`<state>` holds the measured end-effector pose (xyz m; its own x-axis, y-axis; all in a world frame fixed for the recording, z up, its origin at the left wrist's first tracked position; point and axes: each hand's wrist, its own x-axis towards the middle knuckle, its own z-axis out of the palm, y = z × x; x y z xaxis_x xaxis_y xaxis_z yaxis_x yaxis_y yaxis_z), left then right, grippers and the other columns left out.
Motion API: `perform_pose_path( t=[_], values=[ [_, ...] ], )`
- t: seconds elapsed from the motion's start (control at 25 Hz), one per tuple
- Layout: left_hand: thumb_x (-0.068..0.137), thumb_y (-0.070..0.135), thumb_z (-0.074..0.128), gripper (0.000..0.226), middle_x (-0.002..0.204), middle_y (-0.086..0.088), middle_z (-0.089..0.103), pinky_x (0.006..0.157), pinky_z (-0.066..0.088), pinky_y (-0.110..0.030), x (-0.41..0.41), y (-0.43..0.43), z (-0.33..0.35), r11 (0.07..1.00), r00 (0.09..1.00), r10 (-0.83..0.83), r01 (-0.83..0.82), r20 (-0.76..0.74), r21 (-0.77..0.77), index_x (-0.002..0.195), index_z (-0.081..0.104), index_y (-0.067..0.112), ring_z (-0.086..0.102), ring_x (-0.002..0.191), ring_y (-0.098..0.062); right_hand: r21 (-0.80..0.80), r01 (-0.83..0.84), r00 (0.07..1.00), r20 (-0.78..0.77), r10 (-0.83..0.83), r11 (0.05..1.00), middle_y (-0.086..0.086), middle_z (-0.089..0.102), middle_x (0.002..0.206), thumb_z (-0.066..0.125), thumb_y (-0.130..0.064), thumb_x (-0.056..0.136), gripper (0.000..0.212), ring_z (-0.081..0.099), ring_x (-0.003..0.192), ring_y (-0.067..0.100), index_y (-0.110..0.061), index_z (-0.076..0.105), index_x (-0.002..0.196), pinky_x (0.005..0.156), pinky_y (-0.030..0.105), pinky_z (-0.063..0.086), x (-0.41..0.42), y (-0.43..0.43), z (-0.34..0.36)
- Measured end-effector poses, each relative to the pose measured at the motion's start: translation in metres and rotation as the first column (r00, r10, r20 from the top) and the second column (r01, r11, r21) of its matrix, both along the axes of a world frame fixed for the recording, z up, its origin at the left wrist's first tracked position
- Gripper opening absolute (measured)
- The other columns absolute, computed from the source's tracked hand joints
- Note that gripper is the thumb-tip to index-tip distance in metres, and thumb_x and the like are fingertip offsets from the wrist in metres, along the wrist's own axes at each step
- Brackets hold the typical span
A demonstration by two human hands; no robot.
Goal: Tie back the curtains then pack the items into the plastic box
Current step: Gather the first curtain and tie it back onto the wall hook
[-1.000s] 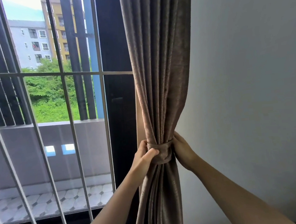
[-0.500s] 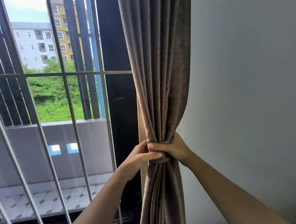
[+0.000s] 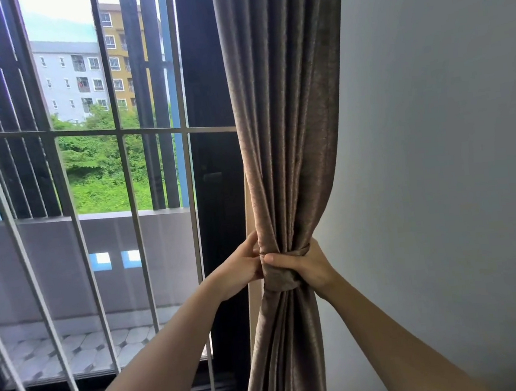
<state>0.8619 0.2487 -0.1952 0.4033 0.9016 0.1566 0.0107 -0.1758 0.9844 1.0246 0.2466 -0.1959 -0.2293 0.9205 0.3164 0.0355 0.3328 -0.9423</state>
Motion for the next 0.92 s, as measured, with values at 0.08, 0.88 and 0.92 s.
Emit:
perform_pose_path(
  t=[0.08, 0.88, 0.92],
  values=[
    [0.088, 0.001, 0.055, 0.051, 0.115, -0.004, 0.065, 0.083, 0.056, -0.031, 0.0, 0.003, 0.002, 0.998, 0.997, 0.058, -0.057, -0.047, 0.04, 0.132, 0.044, 0.025, 0.064, 0.107, -0.022, -0.002, 0.048, 0.999, 0.006, -0.048, 0.999, 0.002, 0.069, 0.111, 0.09, -0.049, 0.043, 0.09, 0.068, 0.099, 0.015, -0.015, 0.058, 0.121, 0.089, 0.034, 0.055, -0.004, 0.0, 0.0],
    [0.09, 0.009, 0.047, 0.023, 0.086, -0.005, 0.066, 0.074, 0.05, -0.035, 0.004, 0.006, -0.022, 0.688, 0.708, 0.643, -0.368, -0.291, 0.625, 0.081, 0.067, 0.012, 0.056, 0.083, -0.019, 0.062, 0.264, 0.964, -0.046, -0.262, 0.962, 0.0, 0.067, 0.106, 0.084, -0.028, 0.068, 0.056, 0.066, 0.096, 0.013, -0.013, 0.059, 0.116, 0.087, 0.028, 0.055, -0.022, -0.006, -0.005],
    [0.09, 0.007, 0.048, 0.023, 0.085, -0.004, 0.065, 0.072, 0.046, -0.032, 0.003, 0.007, -0.023, 0.626, 0.664, 0.689, -0.343, -0.29, 0.701, 0.08, 0.069, 0.008, 0.05, 0.081, -0.018, 0.062, 0.261, 0.965, -0.038, -0.259, 0.964, -0.001, 0.067, 0.105, 0.083, -0.028, 0.069, 0.056, 0.066, 0.095, 0.013, -0.013, 0.058, 0.117, 0.086, 0.027, 0.055, -0.022, -0.006, -0.005]
  ],
)
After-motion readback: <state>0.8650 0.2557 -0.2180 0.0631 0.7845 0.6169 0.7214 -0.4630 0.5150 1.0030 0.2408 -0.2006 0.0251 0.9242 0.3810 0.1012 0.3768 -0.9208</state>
